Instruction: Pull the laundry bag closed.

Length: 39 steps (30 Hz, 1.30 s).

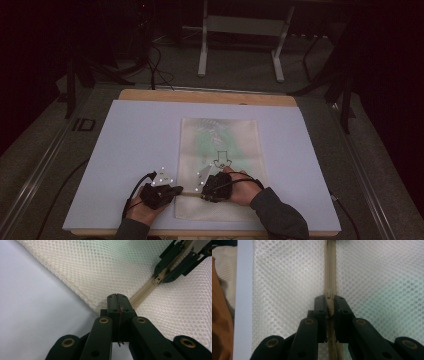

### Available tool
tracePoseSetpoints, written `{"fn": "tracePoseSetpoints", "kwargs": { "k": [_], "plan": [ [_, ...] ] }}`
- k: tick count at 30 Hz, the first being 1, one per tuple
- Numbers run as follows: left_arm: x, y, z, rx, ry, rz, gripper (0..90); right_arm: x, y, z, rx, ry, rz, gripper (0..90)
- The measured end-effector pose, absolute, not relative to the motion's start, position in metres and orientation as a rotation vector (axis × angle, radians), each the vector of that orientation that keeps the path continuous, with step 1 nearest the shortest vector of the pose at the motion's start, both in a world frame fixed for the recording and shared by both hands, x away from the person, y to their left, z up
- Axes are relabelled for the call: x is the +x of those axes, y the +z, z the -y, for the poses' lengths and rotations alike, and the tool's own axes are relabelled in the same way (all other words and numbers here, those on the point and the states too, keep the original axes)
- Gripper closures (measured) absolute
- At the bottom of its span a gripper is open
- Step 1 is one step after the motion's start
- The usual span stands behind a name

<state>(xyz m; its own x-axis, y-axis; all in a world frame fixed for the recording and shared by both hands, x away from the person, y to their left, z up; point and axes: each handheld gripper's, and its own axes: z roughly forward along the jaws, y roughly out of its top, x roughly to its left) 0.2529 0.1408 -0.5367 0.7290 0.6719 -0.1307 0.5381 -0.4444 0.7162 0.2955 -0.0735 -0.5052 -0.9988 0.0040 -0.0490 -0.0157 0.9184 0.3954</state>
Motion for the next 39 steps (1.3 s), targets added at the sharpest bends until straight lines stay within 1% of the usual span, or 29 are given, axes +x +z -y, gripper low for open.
{"fn": "tracePoseSetpoints", "kwargs": {
  "k": [39],
  "plan": [
    [0.253, -0.537, -0.141, 2.151, 0.221, -0.911, 89.3, 0.295, -0.503, 0.093, 0.012, 0.617, -3.041, 82.4]
  ]
}}
